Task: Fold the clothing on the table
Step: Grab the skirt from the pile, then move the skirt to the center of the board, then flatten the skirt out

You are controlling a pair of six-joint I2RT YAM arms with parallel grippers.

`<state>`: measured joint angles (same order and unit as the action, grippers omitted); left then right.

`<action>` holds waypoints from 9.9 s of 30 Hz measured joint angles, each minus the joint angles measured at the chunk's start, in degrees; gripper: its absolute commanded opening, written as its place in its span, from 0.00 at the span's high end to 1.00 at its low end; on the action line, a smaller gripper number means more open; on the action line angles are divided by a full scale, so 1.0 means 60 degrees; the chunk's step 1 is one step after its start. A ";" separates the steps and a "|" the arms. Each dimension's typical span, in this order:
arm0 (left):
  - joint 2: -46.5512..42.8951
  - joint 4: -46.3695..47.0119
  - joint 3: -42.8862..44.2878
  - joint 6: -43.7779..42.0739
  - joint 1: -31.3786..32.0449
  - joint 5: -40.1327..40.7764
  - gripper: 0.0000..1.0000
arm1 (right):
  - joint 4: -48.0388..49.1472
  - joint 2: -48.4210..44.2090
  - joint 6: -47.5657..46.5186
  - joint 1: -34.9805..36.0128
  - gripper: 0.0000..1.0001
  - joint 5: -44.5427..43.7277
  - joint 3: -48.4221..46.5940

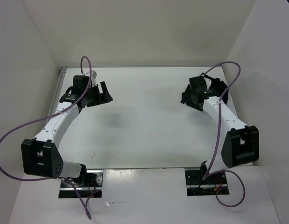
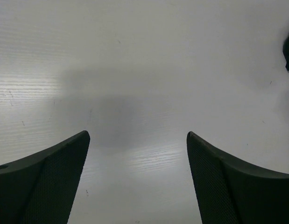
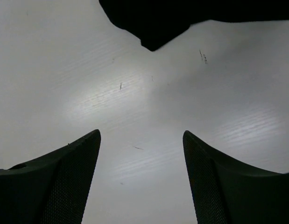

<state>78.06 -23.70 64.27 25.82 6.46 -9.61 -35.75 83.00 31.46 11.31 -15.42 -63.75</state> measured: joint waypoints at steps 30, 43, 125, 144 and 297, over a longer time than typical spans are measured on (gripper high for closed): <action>-0.0845 -0.0051 -0.0801 0.0011 0.0022 -0.0302 0.08 | 0.0022 0.5701 -0.0117 -0.0102 1.00 -0.2437 -0.4280; -0.0925 0.0047 -0.1071 0.0095 0.0022 -0.0339 0.08 | 0.0237 0.1592 -0.1093 0.0477 1.00 -0.0208 -0.4462; 0.0280 -0.1133 -0.0962 0.1475 0.2670 0.0889 0.38 | 0.0182 0.3089 -0.2157 0.4288 0.75 0.7588 -0.0069; 0.0280 -0.1202 -0.0725 0.1446 0.2670 0.1158 0.37 | -0.1202 0.2138 -0.2288 0.4513 1.00 0.6011 -0.3843; 0.5541 -0.1344 0.3118 -0.0109 0.1574 -0.0769 0.94 | 0.0146 0.4160 0.1220 0.2514 0.53 0.1300 -0.2991</action>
<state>111.31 -31.77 82.98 25.17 15.90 -14.22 -34.87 107.96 38.79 26.39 -7.62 -81.69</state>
